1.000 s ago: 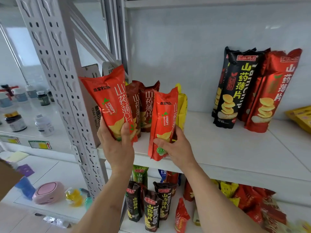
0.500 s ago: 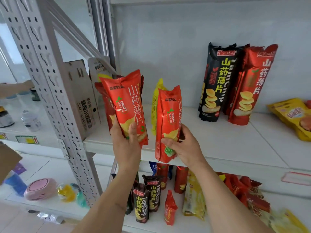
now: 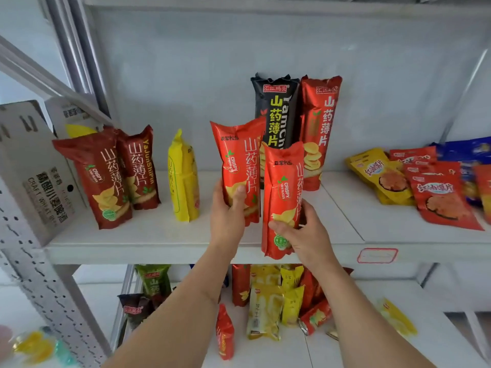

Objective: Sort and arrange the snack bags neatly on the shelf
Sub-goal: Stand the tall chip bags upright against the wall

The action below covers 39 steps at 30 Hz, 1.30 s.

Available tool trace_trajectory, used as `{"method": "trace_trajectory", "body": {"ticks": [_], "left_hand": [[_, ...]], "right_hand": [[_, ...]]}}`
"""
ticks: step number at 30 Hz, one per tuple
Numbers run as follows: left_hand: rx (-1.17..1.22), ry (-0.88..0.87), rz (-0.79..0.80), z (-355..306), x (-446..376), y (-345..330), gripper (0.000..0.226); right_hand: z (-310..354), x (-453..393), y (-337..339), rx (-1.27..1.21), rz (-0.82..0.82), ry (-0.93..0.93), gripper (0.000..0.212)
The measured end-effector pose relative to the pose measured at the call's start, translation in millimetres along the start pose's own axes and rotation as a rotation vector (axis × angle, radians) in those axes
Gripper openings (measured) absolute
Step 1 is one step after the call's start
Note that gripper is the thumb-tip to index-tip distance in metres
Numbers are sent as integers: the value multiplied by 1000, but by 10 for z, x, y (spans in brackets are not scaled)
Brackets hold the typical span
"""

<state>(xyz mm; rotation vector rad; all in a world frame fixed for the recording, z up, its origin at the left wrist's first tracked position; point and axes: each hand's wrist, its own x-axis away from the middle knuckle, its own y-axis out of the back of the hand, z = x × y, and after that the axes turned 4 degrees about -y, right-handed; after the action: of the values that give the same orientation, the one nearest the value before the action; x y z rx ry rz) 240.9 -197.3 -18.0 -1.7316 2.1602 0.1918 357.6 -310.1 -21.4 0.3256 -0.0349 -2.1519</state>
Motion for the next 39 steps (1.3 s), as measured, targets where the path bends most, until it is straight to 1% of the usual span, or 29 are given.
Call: {"method": "trace_trajectory", "body": {"ticks": [3, 5, 8, 10, 12, 14, 15, 18, 21, 24, 25, 28, 29, 32, 36, 39], "left_hand": [[119, 96, 52, 1, -139, -117, 39], [186, 142, 75, 42, -243, -157, 35], [228, 188, 92, 134, -426, -182, 44], [240, 197, 106, 197, -534, -194, 46], [228, 198, 114, 255, -630, -193, 46], [211, 192, 115, 333, -734, -164, 47], [205, 186, 115, 369, -787, -139, 49], [216, 165, 136, 424, -922, -69, 65], [202, 160, 144, 446, -1045, -24, 70], [169, 183, 168, 481, -1174, 31, 67], [163, 194, 179, 494, -1212, 53, 62], [161, 233, 194, 546, -1299, 119, 40], [167, 244, 203, 579, -1327, 145, 37], [184, 254, 235, 641, -1404, 223, 39], [127, 275, 277, 638, -1523, 343, 42], [104, 334, 297, 650, -1623, 416, 53]], "right_hand": [[-33, -111, 59, 50, -34, 8, 52], [-80, -207, 71, 56, -52, 5, 54], [-157, -359, 34, 71, -70, -1, 65], [-192, -467, -30, 88, -71, -4, 74], [-226, -581, -112, 108, -84, -7, 85], [-256, -683, -208, 127, -96, -7, 92], [-269, -727, -262, 132, -100, -12, 93], [-307, -830, -435, 123, -105, -18, 90], [-331, -926, -614, 116, -118, -40, 88], [-368, -1023, -770, 130, -125, -54, 93], [-384, -1055, -814, 136, -127, -57, 96], [-428, -1144, -930, 128, -136, -61, 98], [-435, -1166, -970, 123, -140, -60, 98], [-449, -1225, -1075, 114, -157, -63, 100], [-458, -1309, -1186, 128, -174, -69, 110], [-444, -1352, -1261, 129, -191, -77, 109]]}}
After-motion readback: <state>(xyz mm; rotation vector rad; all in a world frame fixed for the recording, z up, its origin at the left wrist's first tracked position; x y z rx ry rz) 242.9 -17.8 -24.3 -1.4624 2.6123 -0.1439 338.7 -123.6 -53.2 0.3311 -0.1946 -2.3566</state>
